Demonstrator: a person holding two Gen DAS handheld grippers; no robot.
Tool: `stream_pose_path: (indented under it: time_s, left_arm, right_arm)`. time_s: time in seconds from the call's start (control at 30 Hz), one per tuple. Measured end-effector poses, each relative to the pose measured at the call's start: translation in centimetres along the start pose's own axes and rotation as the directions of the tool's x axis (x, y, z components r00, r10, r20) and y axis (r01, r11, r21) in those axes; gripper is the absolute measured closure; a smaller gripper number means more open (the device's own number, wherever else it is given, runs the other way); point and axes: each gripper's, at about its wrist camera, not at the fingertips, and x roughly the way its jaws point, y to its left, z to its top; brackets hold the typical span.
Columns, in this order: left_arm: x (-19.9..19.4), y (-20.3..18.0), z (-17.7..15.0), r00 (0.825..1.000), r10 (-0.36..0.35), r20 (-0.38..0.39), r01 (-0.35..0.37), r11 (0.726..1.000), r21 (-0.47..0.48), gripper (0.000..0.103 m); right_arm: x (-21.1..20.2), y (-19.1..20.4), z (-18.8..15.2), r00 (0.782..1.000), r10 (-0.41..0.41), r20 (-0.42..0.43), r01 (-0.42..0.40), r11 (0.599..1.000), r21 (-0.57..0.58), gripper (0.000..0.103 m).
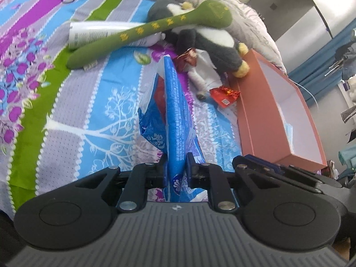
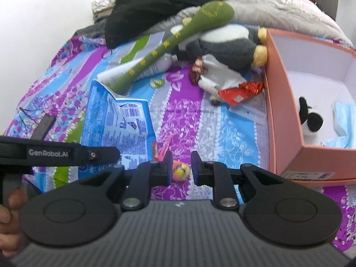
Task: Organize soft objects
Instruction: 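Lift the blue snack bag with the left tool while the right tool holds the pink toy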
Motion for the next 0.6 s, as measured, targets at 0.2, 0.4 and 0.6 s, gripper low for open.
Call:
stream_pose_path:
  time_s: [0.2,0.4,0.6]
  left_arm:
    - [-1.7,-1.1,0.1,1.000,-0.010,0.029,0.009,0.999,0.037,0.085]
    - [-2.5,-1.6,-0.2,0.999,-0.021,0.043,0.019,0.999,0.048,0.085]
    - [-1.9,-1.0,-0.8,1.000,0.011,0.018,-0.012,0.999,0.051,0.085]
  right_arm:
    - [-1.0,-0.1,0.0,1.000,-0.005,0.019,0.005,1.000,0.002,0.090]
    - [-1.0,-0.5,-0.5,1.000,-0.012,0.018,0.011,0.999,0.033,0.090]
    - [0.7,-0.6,-1.4,1.000,0.001,-0.022,0.000,0.999,0.053,0.084]
